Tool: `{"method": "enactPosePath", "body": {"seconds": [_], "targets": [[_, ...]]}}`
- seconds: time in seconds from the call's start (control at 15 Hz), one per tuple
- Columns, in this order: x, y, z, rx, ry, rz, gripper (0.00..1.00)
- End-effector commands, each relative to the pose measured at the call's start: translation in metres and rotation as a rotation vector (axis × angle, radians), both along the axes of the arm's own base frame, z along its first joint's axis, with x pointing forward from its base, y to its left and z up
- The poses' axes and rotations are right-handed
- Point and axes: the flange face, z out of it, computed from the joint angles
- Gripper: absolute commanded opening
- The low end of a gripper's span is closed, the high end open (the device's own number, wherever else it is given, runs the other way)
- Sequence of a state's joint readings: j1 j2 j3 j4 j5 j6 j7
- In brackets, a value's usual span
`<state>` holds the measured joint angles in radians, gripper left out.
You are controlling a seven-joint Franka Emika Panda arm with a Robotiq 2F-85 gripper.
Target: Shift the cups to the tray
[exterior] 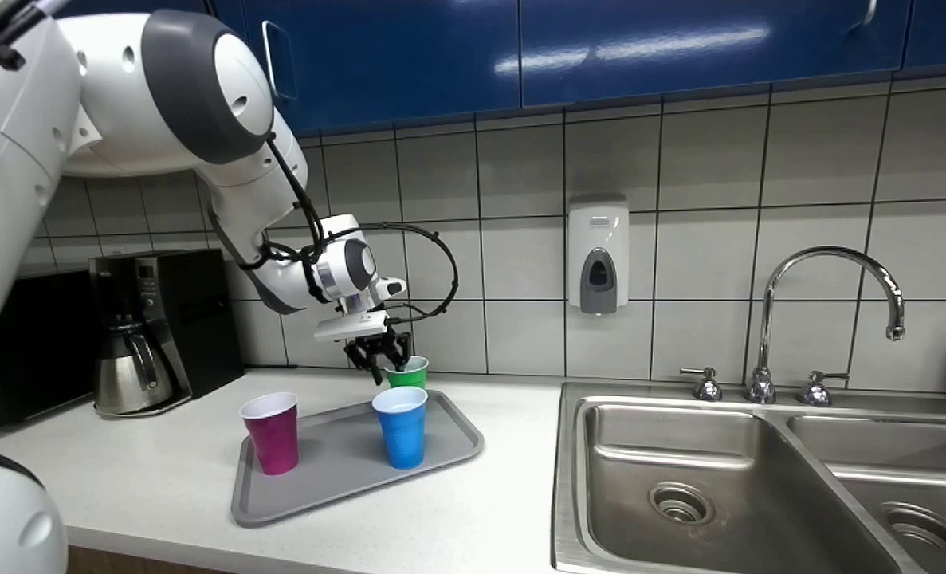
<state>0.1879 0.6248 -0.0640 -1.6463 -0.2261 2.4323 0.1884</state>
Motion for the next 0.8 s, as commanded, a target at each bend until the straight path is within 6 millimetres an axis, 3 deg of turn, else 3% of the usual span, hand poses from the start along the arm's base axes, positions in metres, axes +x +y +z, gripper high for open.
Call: {"method": "enactPosePath", "body": {"seconds": [0.0,0.13,0.53,0.73], "targets": [[-0.009,-0.005,0.022,-0.012,-0.005,0.025,0.87],[-0.011,-0.008,0.033,-0.002,-0.019,0.032,1.00],[-0.028,-0.022,0.073,0.026,-0.067,0.065,1.00],[-0.041,-0.032,0.084,0.029,-0.115,0.077,1.00]]}}
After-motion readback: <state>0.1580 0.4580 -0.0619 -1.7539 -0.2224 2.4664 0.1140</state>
